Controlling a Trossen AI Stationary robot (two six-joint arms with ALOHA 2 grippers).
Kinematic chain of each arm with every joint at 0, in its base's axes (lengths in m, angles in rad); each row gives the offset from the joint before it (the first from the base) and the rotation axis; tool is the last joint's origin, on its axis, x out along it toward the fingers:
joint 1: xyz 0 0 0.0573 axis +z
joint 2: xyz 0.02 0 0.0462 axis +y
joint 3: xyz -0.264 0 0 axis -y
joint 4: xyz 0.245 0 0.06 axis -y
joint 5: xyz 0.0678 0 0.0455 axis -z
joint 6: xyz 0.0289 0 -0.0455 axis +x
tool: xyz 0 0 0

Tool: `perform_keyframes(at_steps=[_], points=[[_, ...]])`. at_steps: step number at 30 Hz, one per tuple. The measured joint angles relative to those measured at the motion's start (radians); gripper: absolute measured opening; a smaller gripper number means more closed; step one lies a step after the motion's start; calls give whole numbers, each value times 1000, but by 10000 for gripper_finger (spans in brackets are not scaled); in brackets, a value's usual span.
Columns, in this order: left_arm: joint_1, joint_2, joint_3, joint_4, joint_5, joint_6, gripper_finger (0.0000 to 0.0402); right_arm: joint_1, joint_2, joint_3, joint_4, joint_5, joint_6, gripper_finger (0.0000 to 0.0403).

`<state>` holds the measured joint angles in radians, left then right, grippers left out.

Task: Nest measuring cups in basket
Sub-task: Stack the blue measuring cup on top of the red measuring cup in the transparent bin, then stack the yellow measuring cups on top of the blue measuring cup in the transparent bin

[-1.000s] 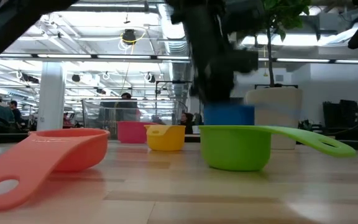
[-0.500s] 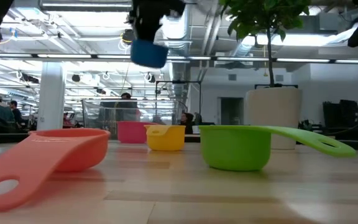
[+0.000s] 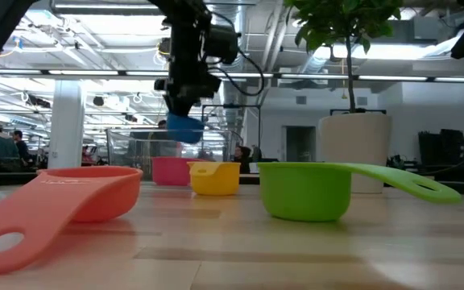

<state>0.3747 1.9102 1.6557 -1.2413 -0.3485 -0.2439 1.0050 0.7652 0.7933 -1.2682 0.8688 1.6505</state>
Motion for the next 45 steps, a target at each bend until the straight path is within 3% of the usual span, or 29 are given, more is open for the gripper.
perform_keyframes(at_steps=[13, 28, 32, 35, 38, 42, 45], points=[[51, 0, -96, 92, 49, 8, 3, 0, 0, 0, 13, -4, 0, 54], [57, 0, -97, 79, 22, -7, 74, 0, 0, 0, 17, -5, -6, 54], [50, -3, -47, 5, 102, -64, 83, 0, 0, 0, 16, -6, -10, 54], [-6, -39, 7, 4, 236, -121, 84, 0, 0, 0, 16, -6, -10, 54], [-115, -91, 39, 7, 287, -182, 84, 0, 0, 0, 14, -5, -10, 54], [-311, -142, 38, -24, 209, -353, 84, 0, 0, 0, 10, -5, -10, 54], [-477, -143, 36, -41, 110, -618, 84, 0, 0, 0, 1, -5, -10, 54]])
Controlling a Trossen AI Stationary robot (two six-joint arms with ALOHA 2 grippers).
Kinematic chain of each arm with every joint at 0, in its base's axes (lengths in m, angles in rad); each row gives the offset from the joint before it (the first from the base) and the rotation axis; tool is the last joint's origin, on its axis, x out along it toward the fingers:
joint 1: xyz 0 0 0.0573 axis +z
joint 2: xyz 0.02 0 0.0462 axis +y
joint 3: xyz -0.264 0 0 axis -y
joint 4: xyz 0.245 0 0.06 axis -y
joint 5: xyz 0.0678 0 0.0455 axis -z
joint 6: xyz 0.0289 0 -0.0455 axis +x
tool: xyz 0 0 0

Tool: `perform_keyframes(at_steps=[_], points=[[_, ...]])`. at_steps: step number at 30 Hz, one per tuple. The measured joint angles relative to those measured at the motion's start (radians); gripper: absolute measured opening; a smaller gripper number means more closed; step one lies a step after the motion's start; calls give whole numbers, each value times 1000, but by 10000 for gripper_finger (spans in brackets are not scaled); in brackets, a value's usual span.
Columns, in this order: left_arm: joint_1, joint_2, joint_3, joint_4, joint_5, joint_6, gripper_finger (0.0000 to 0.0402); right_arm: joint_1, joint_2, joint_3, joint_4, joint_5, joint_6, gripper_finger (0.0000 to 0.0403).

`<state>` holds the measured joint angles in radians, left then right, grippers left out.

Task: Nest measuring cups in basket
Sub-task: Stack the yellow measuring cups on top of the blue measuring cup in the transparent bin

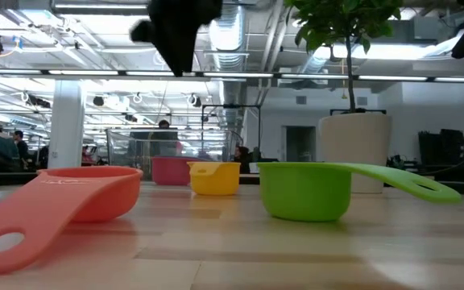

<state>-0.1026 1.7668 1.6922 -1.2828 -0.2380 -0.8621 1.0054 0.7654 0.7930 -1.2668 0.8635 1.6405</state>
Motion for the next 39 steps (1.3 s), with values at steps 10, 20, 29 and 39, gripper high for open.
perform_keyframes(at_steps=[10, 20, 29, 39], points=[[-302, 3, -157, 219, -315, -168, 85, 0, 0, 0, -6, 1, -68, 54], [-204, 4, -359, 527, -311, 170, 85, 0, 4, 0, 62, 0, -71, 54], [-162, 2, -358, 328, -171, 142, 84, 0, 57, 0, 87, -2, -71, 54], [-184, 3, -486, 419, -102, 36, 84, 0, 78, 0, 86, -16, -79, 54]])
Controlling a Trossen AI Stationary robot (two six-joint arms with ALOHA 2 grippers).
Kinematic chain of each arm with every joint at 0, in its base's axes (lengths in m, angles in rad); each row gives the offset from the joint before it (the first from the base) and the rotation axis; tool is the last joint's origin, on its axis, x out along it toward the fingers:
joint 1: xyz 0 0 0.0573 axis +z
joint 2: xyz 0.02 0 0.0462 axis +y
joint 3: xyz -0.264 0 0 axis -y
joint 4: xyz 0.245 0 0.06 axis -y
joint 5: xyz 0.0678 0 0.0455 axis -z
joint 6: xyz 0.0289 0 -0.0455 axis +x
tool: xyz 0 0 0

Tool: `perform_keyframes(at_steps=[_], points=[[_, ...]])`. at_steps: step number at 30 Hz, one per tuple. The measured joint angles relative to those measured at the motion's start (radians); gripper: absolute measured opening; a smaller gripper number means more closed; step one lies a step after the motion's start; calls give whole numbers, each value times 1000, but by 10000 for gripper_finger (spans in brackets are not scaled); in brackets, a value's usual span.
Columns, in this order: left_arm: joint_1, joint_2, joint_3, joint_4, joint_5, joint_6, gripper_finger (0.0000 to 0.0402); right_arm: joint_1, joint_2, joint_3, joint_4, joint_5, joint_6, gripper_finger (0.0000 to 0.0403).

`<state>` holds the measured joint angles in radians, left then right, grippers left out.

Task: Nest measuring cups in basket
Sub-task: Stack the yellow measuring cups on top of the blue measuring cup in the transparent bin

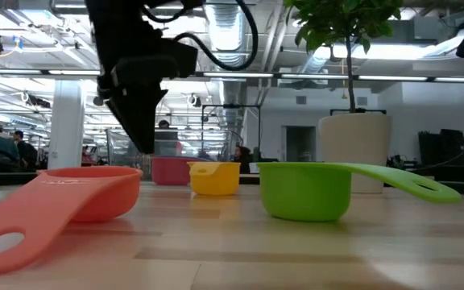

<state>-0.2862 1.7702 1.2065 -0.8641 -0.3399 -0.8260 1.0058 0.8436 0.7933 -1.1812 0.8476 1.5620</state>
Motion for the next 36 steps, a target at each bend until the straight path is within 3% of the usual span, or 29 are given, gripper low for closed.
perform_keyframes(at_steps=[13, 19, 26, 30, 36], points=[[37, 38, -95, 185, -5, -15, 84, 0, 0, 0, -14, -9, -1, 54], [66, 133, -77, 369, 92, 37, 84, 0, 0, 0, -11, -13, 0, 54], [72, 146, 78, 398, -33, 95, 84, 0, 0, 0, -15, -13, 0, 54], [63, 146, 170, 370, -40, 148, 84, 0, 0, 0, -19, -13, -1, 54], [38, 145, 252, 52, -57, 147, 84, 0, 0, 0, -23, -13, -3, 54]])
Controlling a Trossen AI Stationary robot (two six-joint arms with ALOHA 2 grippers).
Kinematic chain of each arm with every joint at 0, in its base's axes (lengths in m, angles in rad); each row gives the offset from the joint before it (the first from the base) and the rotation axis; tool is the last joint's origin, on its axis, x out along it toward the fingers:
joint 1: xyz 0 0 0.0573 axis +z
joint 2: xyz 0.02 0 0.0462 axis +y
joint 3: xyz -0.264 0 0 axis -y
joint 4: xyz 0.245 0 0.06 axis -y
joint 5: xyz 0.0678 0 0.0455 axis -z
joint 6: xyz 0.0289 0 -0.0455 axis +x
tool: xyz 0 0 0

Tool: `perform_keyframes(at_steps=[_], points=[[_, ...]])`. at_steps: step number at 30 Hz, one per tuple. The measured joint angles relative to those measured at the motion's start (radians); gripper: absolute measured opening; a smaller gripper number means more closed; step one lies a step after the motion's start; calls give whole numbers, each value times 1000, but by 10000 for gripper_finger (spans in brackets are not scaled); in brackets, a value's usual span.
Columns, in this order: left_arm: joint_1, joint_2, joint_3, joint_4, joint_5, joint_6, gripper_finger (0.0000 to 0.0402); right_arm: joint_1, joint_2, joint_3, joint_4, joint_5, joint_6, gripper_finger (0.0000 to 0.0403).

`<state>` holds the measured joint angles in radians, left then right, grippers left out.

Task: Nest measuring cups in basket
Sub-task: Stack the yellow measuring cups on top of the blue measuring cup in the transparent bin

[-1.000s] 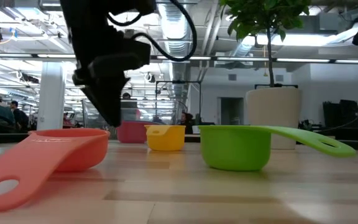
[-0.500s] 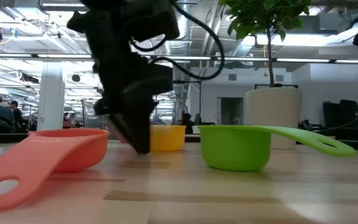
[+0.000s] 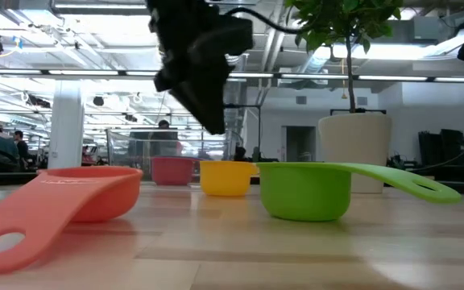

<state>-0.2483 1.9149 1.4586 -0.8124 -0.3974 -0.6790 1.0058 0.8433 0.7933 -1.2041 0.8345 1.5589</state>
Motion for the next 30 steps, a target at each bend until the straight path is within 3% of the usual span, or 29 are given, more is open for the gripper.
perform_keyframes(at_steps=[3, 12, 17, 23, 28, 30], points=[[-1, 0, -2, -40, -4, -19, 84, 0, 0, 0, 0, 0, 0, 54], [6, 0, -58, 70, -21, -44, 84, 0, 0, 0, 5, -1, -20, 54], [9, 1, -58, 221, -17, 38, 84, 0, 0, 0, 8, -3, -22, 54], [41, 49, -57, 252, 7, 91, 84, 0, 0, 0, 8, -3, -22, 54], [90, 48, -3, 222, 182, 80, 85, 0, 1, 0, 15, -14, -15, 54], [96, 32, 30, 200, 200, 97, 85, 0, 0, 0, 13, -21, -15, 54]])
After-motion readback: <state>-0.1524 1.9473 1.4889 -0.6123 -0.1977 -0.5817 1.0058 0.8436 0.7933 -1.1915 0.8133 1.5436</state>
